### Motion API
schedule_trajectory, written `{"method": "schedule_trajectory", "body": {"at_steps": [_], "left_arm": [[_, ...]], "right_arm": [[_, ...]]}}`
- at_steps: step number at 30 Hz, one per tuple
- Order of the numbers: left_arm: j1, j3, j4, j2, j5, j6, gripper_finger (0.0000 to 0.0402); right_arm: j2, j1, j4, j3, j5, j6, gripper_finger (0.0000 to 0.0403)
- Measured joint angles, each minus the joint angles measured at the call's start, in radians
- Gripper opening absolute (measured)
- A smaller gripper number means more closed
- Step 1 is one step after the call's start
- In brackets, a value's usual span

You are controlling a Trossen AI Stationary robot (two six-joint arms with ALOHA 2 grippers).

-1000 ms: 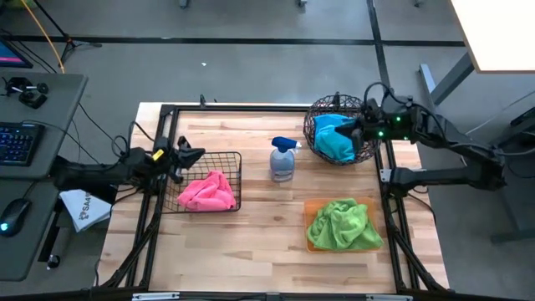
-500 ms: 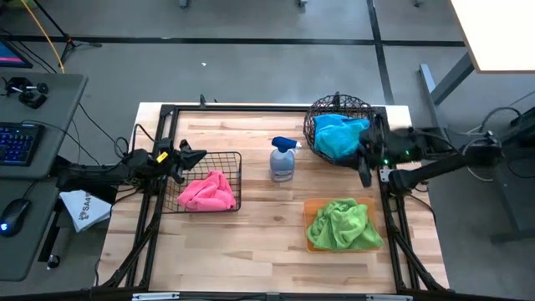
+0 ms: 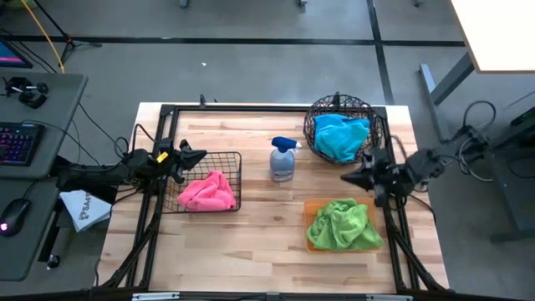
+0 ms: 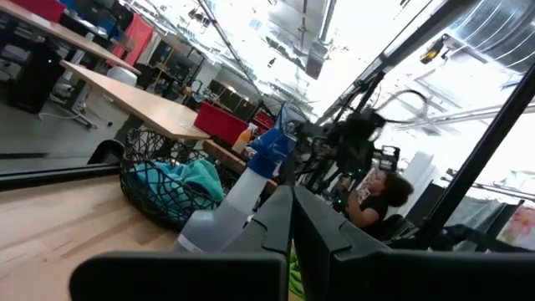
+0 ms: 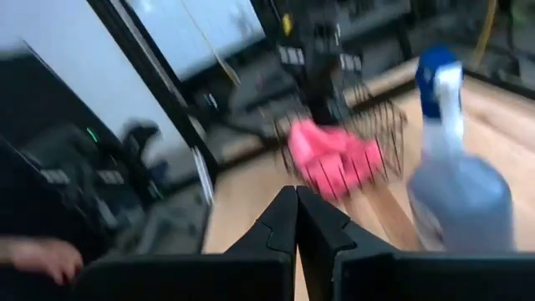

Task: Sort microfiber towel by color & place in baskets
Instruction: Return to Home Position

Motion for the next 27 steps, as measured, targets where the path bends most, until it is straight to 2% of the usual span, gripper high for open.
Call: {"method": "schedule_trajectory", "body": {"at_steps": [3,7,12,16,22,27], "left_arm": [[0.0,0.0,0.0,0.0,0.0,0.0,0.0],[0.0,0.0,0.0,0.0,0.0,0.0,0.0],[0.0,0.0,-0.001,0.0,0.0,0.0,0.0],[0.0,0.0,-0.001,0.0,0.0,0.0,0.0],[0.0,0.0,-0.001,0.0,0.0,0.0,0.0],[0.0,0.001,-0.001,0.0,0.0,0.0,0.0]], "right_arm": [[-0.092,-0.138,0.12,-0.074,-0.124,-0.054,0.0],[-0.171,-0.311,0.115,-0.135,-0.288,-0.096,0.0],[-0.253,-0.409,0.146,-0.258,-0.45,-0.108,0.0],[-0.304,-0.409,0.278,-0.39,-0.497,-0.092,0.0],[-0.36,-0.409,0.498,-0.544,-0.504,-0.104,0.0],[-0.412,-0.409,0.563,-0.625,-0.504,-0.111,0.0]]}}
